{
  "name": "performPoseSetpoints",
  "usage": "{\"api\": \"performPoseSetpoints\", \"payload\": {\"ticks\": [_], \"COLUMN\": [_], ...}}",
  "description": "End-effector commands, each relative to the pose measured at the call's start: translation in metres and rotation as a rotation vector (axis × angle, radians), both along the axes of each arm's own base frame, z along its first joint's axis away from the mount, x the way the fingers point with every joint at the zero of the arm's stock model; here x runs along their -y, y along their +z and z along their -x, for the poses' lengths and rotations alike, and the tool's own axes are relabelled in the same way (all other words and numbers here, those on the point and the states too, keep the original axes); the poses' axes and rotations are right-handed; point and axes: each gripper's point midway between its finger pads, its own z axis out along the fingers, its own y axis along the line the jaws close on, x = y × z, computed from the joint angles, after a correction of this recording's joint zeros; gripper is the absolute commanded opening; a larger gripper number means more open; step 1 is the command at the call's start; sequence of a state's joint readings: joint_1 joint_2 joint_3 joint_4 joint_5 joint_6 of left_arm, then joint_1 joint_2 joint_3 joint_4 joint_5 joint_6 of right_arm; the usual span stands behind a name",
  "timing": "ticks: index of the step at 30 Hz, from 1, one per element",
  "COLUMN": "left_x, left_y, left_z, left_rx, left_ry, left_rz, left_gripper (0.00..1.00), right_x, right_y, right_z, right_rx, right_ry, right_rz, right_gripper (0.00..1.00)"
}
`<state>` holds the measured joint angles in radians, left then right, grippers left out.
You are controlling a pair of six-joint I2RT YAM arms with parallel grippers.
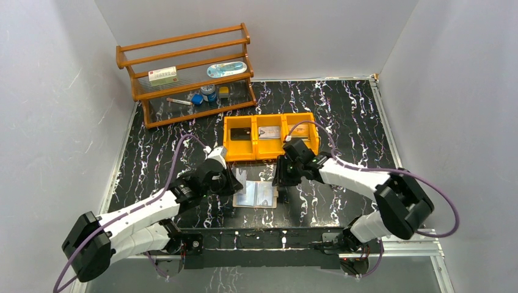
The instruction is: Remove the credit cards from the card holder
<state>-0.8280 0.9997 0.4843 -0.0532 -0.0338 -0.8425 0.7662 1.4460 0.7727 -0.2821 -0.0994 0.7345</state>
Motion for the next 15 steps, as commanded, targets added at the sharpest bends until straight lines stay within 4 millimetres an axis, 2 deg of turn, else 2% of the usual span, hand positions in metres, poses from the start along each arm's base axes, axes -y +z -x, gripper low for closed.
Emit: {"api": "performPoseSetpoints", "payload": {"ticks": [1, 6, 11, 15], "left_x": [0.006, 0.010, 0.018, 0.025], "left_y": [0.022, 0.039, 0.060, 0.070], "left_z": [0.000, 0.005, 0.011, 0.018], "left_rx": [0.067, 0.112, 0.156, 0.149], "left_ry": [-0.042, -0.095, -0.162, -0.195], "left_rz": [0.052, 0.105, 0.195, 0.303], "left_gripper": [0.00, 0.00, 0.00, 0.00], "right_x": [-0.014, -0.027, -0.033, -0.039], "right_y": [0.051, 0.087, 0.108, 0.122], "right_z": [-0.018, -0.025, -0.023, -0.014], "right_rx": [0.156, 0.272, 0.324, 0.287], "right_ry": [0.000, -0.028, -0.015, 0.031], "right_rz": [-0.125, -0.311, -0.466, -0.601], "right_gripper": [0.46, 0.53, 0.58, 0.59]}}
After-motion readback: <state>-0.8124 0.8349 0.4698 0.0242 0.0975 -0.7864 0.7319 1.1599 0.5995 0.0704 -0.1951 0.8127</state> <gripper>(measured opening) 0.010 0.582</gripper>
